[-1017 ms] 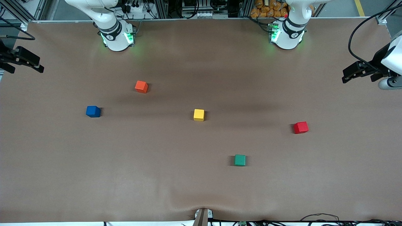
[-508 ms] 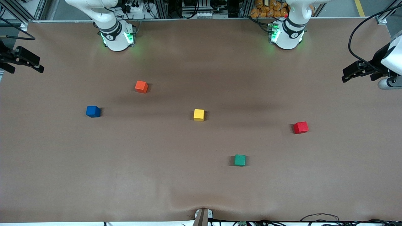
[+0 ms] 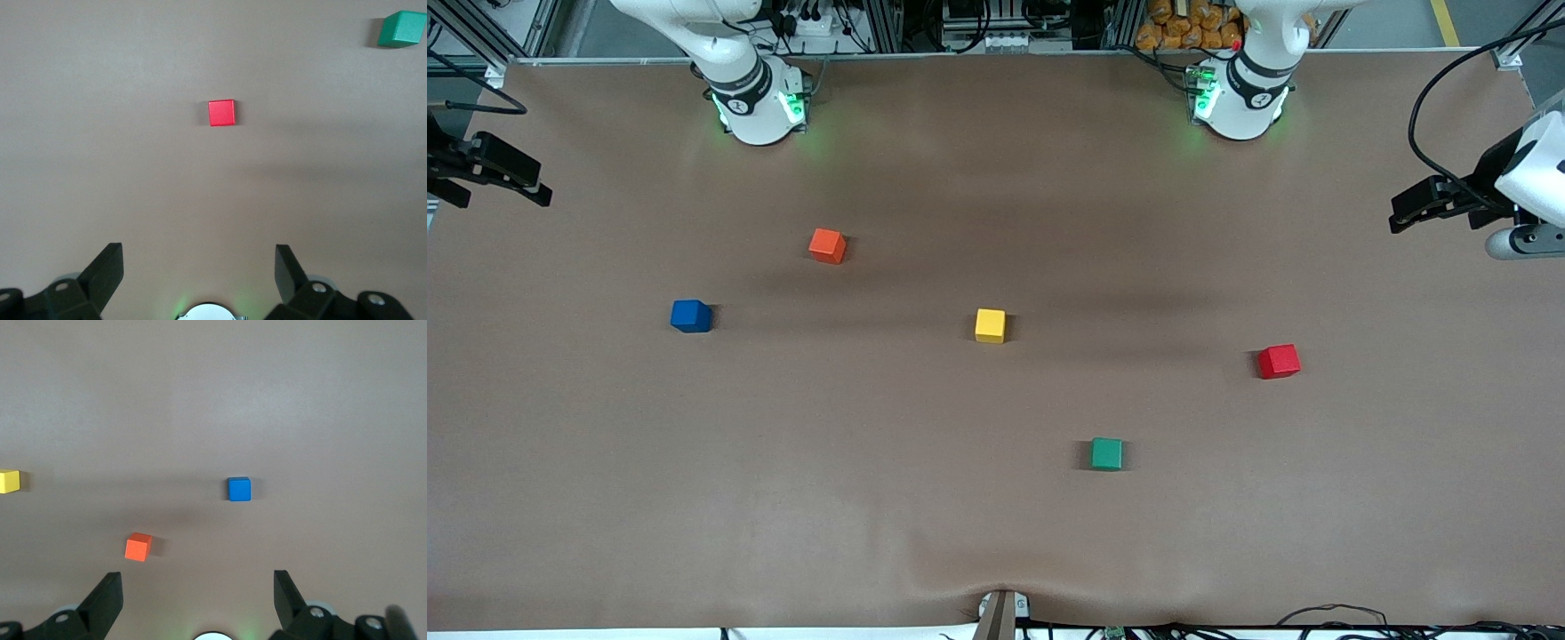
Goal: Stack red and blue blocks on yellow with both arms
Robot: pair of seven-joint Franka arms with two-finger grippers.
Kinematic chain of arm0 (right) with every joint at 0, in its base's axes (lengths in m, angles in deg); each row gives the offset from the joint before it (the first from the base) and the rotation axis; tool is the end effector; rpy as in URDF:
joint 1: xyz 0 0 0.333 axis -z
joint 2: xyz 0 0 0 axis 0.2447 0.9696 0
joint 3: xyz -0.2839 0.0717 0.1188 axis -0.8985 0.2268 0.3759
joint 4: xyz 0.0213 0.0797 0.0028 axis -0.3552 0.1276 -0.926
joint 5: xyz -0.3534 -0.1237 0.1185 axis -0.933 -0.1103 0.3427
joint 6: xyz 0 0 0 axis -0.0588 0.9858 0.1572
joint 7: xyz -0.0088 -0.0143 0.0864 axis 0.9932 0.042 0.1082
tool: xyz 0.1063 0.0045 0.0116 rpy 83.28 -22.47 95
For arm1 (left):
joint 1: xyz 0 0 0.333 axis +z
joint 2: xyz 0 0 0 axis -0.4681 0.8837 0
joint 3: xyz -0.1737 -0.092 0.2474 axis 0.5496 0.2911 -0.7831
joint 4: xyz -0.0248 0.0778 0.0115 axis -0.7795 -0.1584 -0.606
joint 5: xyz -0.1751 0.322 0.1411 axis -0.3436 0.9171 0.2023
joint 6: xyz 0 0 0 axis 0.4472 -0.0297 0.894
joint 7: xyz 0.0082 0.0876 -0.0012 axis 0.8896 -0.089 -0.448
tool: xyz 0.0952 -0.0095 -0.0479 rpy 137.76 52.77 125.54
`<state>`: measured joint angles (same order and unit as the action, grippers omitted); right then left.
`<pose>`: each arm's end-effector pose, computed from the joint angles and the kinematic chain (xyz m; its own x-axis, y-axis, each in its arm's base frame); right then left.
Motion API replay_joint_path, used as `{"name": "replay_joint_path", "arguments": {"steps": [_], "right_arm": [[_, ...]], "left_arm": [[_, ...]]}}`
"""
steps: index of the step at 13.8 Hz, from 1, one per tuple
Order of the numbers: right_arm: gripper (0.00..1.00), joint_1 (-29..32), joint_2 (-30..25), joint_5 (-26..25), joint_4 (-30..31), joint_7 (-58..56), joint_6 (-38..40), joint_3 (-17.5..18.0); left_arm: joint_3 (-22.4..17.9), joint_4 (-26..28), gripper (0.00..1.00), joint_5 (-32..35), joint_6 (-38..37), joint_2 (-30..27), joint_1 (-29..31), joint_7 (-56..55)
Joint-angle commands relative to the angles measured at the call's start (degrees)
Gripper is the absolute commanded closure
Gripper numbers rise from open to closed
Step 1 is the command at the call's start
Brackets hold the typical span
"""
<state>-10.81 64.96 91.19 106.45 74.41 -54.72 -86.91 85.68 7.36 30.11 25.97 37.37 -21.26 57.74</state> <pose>0.5219 -0.0187 0.6649 0.9990 -0.0019 -0.0441 -0.0029 -0.9997 -0.0225 0.5423 -0.0153 0.6084 0.9966 0.0426 -0.0706 0.0390 -0.9979 -0.0507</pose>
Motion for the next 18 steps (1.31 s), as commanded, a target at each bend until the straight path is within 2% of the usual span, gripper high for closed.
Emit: {"name": "replay_joint_path", "arguments": {"steps": [1, 18], "right_arm": [[0.0, 0.95, -0.64, 0.16, 0.69, -0.82, 0.27, 0.52], [0.0, 1.39, -0.64, 0.16, 0.86, -0.82, 0.71, 0.52]], "left_arm": [[0.11, -1.08, 0.0, 0.11, -1.03, 0.3, 0.03, 0.82], [0.11, -1.0, 0.0, -0.15, -0.32, 1.62, 0.29, 0.74]]}}
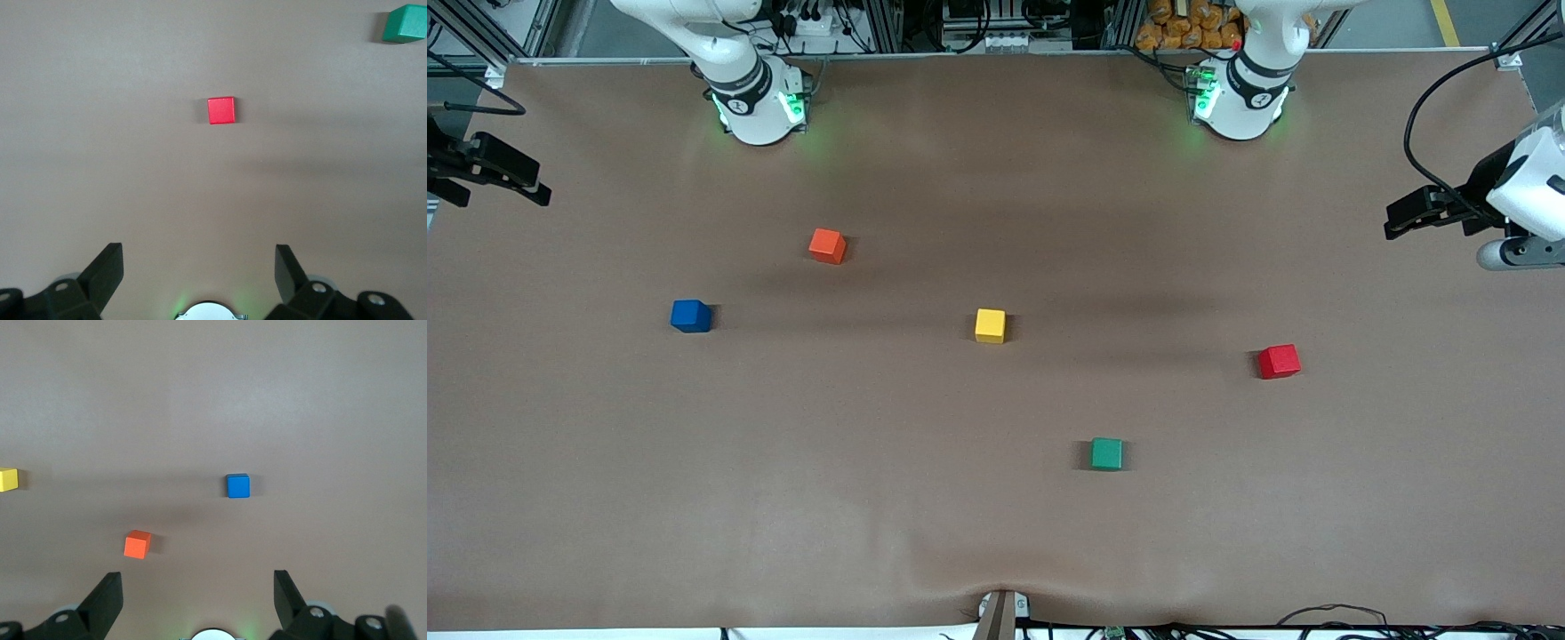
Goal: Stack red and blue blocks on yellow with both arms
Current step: 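Move the left gripper toward the red cube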
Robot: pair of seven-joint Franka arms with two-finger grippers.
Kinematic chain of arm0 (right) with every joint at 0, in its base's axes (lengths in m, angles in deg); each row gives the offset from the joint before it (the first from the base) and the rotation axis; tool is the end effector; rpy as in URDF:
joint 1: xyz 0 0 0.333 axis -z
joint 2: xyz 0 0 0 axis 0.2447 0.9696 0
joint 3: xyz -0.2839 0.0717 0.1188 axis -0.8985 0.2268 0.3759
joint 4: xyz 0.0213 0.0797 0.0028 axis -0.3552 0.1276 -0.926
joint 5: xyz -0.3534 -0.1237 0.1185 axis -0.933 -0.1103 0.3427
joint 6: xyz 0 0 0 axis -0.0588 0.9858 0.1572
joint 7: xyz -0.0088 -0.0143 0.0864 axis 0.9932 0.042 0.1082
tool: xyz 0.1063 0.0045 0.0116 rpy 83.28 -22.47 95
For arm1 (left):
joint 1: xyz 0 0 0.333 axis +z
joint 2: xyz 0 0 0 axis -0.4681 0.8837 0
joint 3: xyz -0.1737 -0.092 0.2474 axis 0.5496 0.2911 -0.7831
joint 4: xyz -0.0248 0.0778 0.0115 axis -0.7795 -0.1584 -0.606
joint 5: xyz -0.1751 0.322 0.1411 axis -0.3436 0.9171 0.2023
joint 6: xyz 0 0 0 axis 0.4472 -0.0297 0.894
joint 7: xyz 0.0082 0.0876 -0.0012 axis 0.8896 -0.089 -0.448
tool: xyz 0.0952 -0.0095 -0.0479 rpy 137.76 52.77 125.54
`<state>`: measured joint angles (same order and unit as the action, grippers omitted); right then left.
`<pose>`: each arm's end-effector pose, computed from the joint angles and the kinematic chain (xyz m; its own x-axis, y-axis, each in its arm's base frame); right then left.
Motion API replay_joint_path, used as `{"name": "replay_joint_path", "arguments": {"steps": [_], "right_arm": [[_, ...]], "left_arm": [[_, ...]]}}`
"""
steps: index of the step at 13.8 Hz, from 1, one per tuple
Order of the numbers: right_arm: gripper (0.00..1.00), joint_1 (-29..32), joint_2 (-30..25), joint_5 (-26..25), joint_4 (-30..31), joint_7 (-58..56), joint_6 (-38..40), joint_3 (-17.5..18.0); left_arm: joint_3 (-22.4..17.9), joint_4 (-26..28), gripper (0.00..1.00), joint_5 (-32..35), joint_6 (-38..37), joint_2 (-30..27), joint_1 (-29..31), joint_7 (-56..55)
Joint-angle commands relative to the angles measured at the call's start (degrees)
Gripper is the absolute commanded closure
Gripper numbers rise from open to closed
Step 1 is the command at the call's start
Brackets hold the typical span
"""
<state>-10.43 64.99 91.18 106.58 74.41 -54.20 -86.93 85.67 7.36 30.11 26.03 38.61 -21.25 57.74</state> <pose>0.5210 -0.0223 0.6629 0.9984 -0.0087 -0.0559 -0.0100 -0.9997 -0.0228 0.5482 -0.0144 0.5968 0.9949 0.0427 -0.0911 0.0383 -0.9981 -0.0490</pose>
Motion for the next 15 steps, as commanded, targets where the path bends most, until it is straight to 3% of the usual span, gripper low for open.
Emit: {"name": "replay_joint_path", "arguments": {"steps": [1, 15], "right_arm": [[0.0, 1.01, -0.67, 0.16, 0.74, -0.82, 0.2, 0.53], [0.0, 1.01, -0.67, 0.16, 0.74, -0.82, 0.2, 0.53]], "left_arm": [[0.12, -0.91, 0.0, -0.15, -0.39, 0.73, 0.29, 0.74], [-0.05, -0.65, 0.0, -0.5, 3.92, 6.96, 0.46, 0.56]]}}
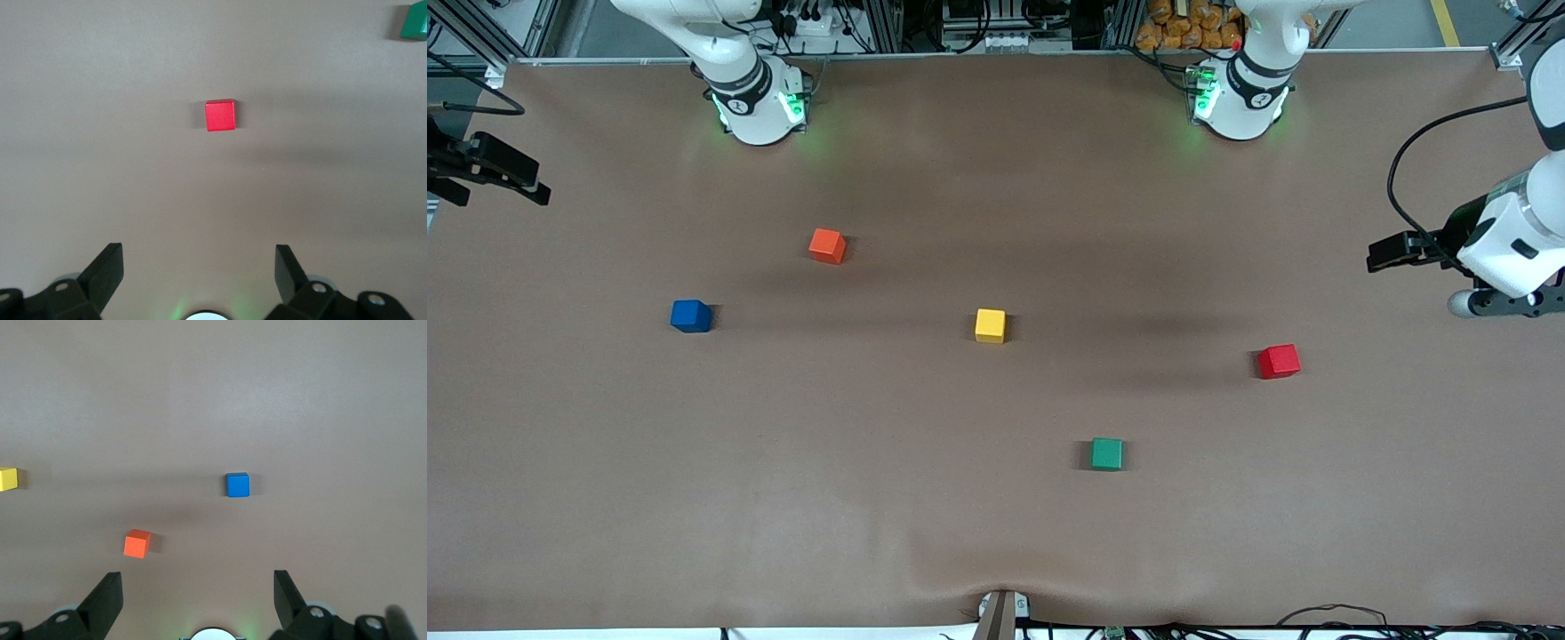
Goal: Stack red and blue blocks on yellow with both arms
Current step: 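Move the left gripper toward the red cube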
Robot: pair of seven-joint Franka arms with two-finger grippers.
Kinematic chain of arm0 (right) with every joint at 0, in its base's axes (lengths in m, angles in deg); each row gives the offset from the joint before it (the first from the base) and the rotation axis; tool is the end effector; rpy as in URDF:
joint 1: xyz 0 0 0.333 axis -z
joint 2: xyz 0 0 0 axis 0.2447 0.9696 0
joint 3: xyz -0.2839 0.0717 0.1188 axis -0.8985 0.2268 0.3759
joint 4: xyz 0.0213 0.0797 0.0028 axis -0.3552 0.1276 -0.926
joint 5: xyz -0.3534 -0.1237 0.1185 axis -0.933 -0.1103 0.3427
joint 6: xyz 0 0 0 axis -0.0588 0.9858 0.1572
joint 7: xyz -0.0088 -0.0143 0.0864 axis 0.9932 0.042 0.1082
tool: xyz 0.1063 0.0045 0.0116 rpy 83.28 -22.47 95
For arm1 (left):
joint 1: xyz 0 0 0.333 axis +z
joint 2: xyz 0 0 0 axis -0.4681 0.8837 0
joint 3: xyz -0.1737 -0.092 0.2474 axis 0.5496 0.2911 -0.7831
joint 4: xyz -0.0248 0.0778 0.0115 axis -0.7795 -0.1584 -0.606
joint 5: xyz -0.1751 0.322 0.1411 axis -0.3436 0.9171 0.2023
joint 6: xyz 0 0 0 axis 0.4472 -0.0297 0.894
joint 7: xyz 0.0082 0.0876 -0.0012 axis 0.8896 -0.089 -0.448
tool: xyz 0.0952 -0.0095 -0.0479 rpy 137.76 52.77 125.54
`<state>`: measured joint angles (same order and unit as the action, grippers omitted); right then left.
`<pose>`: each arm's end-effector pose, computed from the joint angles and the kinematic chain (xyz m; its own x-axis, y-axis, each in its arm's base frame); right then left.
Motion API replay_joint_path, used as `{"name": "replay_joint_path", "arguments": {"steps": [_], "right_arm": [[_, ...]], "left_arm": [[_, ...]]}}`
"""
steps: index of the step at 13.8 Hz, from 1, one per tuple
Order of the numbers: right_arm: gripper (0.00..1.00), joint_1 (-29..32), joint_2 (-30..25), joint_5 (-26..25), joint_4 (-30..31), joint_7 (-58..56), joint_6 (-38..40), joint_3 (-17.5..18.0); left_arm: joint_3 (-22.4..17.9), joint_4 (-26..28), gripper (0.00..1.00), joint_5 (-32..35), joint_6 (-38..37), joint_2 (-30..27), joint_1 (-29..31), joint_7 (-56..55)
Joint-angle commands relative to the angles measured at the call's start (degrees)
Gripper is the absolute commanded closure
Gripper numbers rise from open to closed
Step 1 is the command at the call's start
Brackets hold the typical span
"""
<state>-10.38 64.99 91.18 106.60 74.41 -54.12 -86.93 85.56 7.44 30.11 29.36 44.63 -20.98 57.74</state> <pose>0.5208 -0.0227 0.6626 0.9983 -0.0095 -0.0577 -0.0108 -0.9997 -0.0229 0.5797 -0.0081 0.5418 0.9892 0.0456 -0.1390 0.0409 -0.9985 -0.0365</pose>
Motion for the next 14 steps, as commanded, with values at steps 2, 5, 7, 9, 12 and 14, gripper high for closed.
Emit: {"name": "replay_joint_path", "arguments": {"steps": [2, 5, 7, 9, 12, 14], "right_arm": [[0.0, 1.05, -0.59, 0.16, 0.72, -0.82, 0.12, 0.53], [0.0, 1.05, -0.68, 0.16, 0.72, -0.82, 0.21, 0.53], [0.0, 1.05, -0.68, 0.16, 0.89, -0.82, 0.21, 0.53], [0.0, 1.05, -0.68, 0.16, 0.89, -0.82, 0.21, 0.53], [0.0, 1.05, -0.68, 0.16, 0.89, -0.82, 0.21, 0.53], [0.0, 1.05, -0.68, 0.16, 0.89, -0.82, 0.21, 0.53]], "left_arm": [[0.05, -0.73, 0.0, -0.5, 1.02, 1.56, 0.1, 0.56], [0.05, -0.12, 0.0, -0.41, 1.38, 1.74, 0.1, 0.56], [0.05, -0.03, 0.0, -0.41, 1.46, 1.74, 0.1, 0.56], [0.14, 0.41, 0.0, -0.41, 1.46, 1.83, -0.16, 0.47], [0.14, 1.46, 0.0, -0.41, 1.55, 1.83, -0.17, 0.47], [0.14, 2.25, 0.0, -0.41, 1.81, 1.83, -0.25, 0.12]]}}
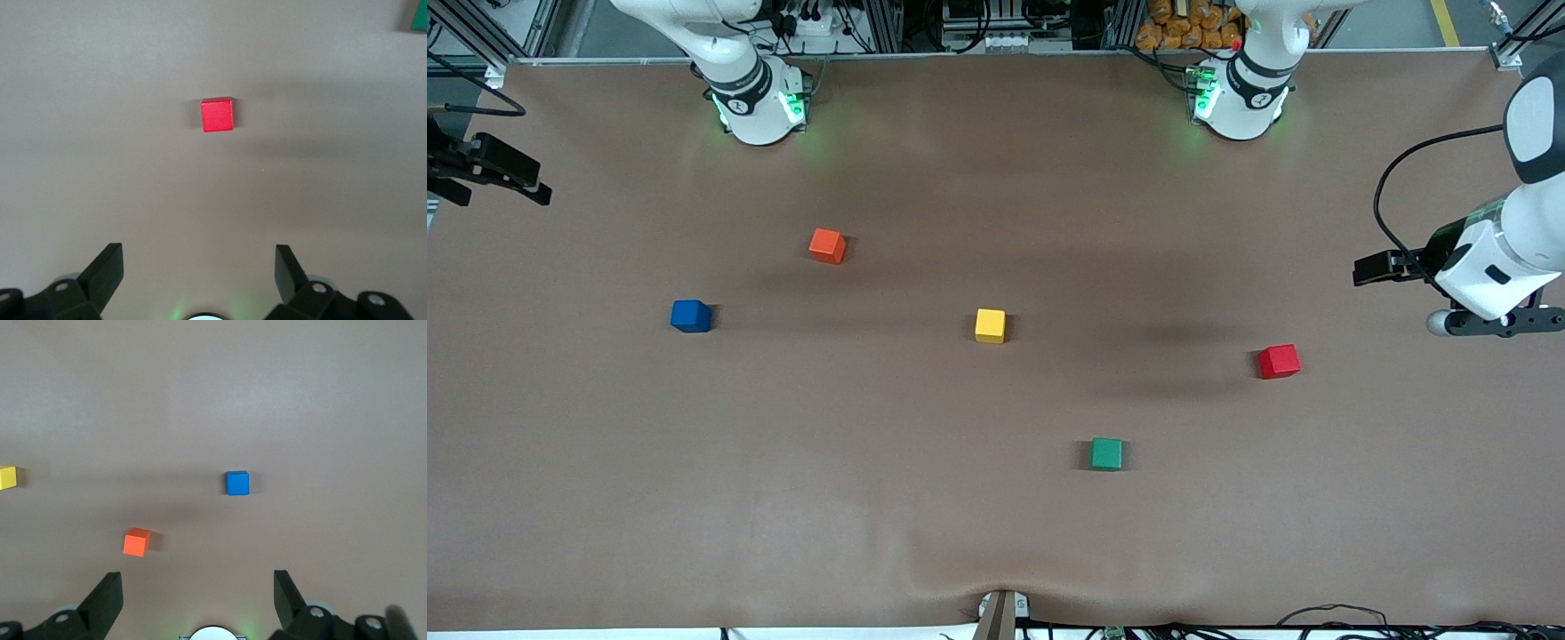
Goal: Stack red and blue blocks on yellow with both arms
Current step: 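Move the left gripper toward the red cube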
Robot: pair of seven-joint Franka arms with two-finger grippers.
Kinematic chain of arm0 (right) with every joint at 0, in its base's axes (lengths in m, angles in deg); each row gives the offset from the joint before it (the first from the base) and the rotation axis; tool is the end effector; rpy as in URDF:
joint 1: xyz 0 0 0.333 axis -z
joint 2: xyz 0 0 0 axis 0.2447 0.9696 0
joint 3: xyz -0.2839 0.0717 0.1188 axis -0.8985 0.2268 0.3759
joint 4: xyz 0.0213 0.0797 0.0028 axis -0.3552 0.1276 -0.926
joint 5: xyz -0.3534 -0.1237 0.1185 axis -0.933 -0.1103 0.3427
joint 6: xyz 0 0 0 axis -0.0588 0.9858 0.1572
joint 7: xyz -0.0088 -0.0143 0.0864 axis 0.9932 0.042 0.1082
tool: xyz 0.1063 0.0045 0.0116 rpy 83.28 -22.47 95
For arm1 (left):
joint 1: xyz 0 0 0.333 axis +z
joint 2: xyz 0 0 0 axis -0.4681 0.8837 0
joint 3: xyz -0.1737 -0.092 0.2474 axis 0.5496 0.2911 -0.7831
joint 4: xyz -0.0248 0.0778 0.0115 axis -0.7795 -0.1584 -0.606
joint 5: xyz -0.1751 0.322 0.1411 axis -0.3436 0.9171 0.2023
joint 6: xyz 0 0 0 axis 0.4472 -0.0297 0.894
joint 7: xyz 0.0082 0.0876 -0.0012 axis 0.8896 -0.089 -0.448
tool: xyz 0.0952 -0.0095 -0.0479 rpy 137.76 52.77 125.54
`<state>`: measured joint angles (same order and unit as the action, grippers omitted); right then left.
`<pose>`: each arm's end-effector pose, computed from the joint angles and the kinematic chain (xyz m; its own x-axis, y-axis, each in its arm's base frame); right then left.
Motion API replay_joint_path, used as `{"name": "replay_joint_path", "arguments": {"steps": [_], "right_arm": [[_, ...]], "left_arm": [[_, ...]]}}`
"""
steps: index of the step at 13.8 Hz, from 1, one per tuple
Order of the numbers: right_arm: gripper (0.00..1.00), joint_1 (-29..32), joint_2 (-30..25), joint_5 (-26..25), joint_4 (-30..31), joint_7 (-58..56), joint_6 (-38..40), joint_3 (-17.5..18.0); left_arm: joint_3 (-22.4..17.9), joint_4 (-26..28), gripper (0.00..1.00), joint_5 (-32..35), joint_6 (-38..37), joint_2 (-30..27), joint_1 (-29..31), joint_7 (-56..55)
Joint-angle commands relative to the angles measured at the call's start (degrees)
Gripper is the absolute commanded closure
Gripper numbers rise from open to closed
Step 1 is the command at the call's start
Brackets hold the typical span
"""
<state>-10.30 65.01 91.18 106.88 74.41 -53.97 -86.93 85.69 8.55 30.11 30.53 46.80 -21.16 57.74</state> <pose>0.5206 -0.0235 0.6600 0.9978 -0.0108 -0.0655 -0.0124 -0.9997 -0.0232 0.5872 -0.0106 0.5124 0.9838 0.0387 -0.1753 0.0334 -0.9989 -0.0329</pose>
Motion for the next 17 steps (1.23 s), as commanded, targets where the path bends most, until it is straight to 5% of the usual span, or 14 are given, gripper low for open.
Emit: {"name": "replay_joint_path", "arguments": {"steps": [1, 8, 17], "right_arm": [[0.0, 0.97, -0.7, 0.16, 0.61, -0.91, 0.05, 0.44], [0.0, 1.5, -0.61, 0.16, 0.61, -0.82, 0.05, 0.53], [0.0, 1.5, -0.52, 0.16, 0.69, -0.82, 0.05, 0.53]], "left_arm": [[0.01, 1.76, 0.0, -0.41, 0.73, -0.34, -0.16, 0.04], [0.01, 7.47, 0.0, -0.5, 5.03, -0.43, 0.28, -0.23], [-0.08, 21.27, 0.0, -0.33, 22.78, 0.27, 1.86, -0.58]]}}
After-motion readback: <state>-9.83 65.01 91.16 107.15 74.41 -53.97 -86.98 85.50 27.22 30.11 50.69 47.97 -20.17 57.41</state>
